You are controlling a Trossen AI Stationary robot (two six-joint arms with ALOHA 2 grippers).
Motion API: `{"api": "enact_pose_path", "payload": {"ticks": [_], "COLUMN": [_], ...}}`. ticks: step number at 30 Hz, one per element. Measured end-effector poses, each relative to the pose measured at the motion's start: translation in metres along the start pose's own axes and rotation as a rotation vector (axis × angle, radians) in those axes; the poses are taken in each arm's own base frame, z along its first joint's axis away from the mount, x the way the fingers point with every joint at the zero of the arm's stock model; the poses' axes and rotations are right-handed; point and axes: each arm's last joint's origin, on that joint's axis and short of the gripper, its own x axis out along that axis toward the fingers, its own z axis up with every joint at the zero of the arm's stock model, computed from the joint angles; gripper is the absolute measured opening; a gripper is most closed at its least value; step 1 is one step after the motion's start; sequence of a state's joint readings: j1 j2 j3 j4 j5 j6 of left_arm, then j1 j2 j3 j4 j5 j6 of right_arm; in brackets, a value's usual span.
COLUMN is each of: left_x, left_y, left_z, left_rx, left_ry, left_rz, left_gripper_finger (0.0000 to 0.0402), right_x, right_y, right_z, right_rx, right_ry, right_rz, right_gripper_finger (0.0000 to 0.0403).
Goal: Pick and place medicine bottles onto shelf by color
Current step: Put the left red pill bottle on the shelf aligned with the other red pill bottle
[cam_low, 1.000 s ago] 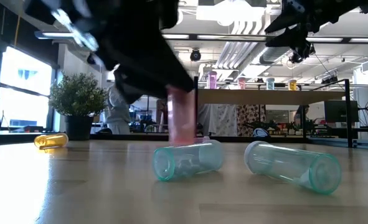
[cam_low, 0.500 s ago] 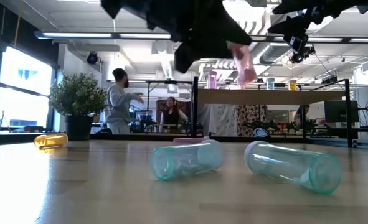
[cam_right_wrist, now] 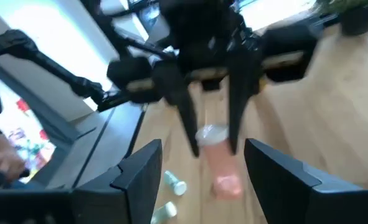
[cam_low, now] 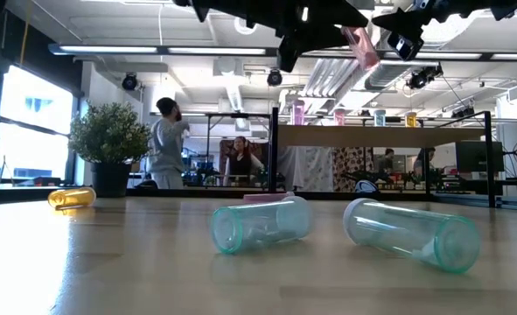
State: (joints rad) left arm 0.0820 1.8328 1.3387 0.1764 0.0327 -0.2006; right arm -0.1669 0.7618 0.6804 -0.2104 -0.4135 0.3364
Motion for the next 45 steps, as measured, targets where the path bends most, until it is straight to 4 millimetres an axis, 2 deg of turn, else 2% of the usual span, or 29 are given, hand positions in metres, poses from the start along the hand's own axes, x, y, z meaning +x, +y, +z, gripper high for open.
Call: {"api": "enact_pose_path", "payload": {"ticks": [10, 17, 27, 34, 45], "left_x": [-0.004, -0.006, -0.006, -0.006, -0.007], "left_y": [0.026, 0.037, 0.037, 0.035, 0.035], "left_z": [0.025, 0.028, 0.024, 0.03, 0.037], "left_rx": [0.072, 0.078, 0.068, 0.08, 0.088], "left_ry": [-0.032, -0.014, 0.034, -0.025, -0.096], "left_rz": [-0.073, -0.11, -0.121, -0.153, -0.147], "left_gripper_finger": [0.0117, 0.0117, 0.0117, 0.0117, 0.0117], "right_x": [0.02, 0.026, 0.013, 0.014, 0.025], "right_y": [-0.001, -0.006, 0.003, -0.003, -0.007], "right_z": [-0.005, -0.004, 0.011, 0.003, 0.002], "right_rx": [0.016, 0.032, -0.017, 0.007, 0.011], "right_ry": [0.075, 0.054, -0.017, 0.078, 0.094], "right_rz": [0.054, -0.011, -0.041, -0.117, -0.091], "right_gripper_finger": [0.0206, 0.0206, 0.0206, 0.0206, 0.0206]}}
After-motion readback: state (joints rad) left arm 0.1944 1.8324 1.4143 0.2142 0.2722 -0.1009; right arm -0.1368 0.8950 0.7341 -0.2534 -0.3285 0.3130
